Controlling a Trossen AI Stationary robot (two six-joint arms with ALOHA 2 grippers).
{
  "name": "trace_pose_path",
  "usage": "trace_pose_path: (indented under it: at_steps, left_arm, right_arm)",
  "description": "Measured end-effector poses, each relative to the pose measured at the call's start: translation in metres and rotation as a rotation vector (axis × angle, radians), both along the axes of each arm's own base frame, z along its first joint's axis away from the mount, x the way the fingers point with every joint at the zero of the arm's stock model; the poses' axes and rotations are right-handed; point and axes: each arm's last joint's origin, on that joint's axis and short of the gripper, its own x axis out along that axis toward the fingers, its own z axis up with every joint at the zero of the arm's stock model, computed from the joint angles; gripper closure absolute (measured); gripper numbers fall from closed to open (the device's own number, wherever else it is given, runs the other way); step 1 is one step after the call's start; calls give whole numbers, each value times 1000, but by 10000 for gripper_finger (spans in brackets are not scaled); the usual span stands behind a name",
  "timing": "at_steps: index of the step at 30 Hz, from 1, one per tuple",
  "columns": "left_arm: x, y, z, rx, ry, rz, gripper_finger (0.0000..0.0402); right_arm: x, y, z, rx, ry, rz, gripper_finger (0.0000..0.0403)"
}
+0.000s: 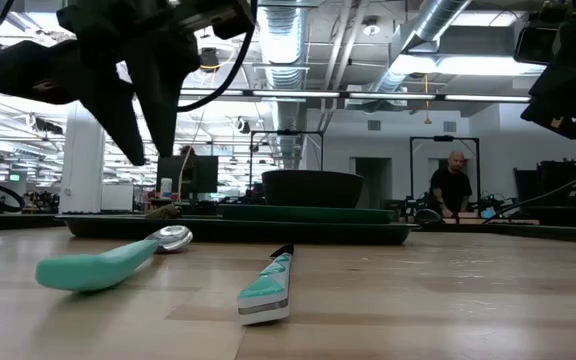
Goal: Set up tray
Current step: Put the blue spoon to the right of the blue fork on the black napkin on the dark serving tray
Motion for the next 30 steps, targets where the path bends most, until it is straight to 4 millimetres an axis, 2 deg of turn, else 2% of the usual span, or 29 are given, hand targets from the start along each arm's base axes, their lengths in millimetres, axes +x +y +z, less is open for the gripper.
trace_pose_path:
  at_steps: [3,9,13,21,30]
  left_arm:
    - [2,-1,-2,-38,1,26,287]
    - [16,-10,-26,-113,8,34,257]
    - [18,-11,-39,-120,52,68,257]
    - [16,-9,-40,-98,74,90,271]
    - [25,-14,-63,-142,102,71,273]
  right_arm:
    - [0,0,0,0,0,0,269]
    - [0,0,0,-1,0,0,269]
    - [0,0,0,-1,1,-1,269]
    - [0,0,0,-1,1,-1,269]
    - [0,0,0,-2,2,0,269]
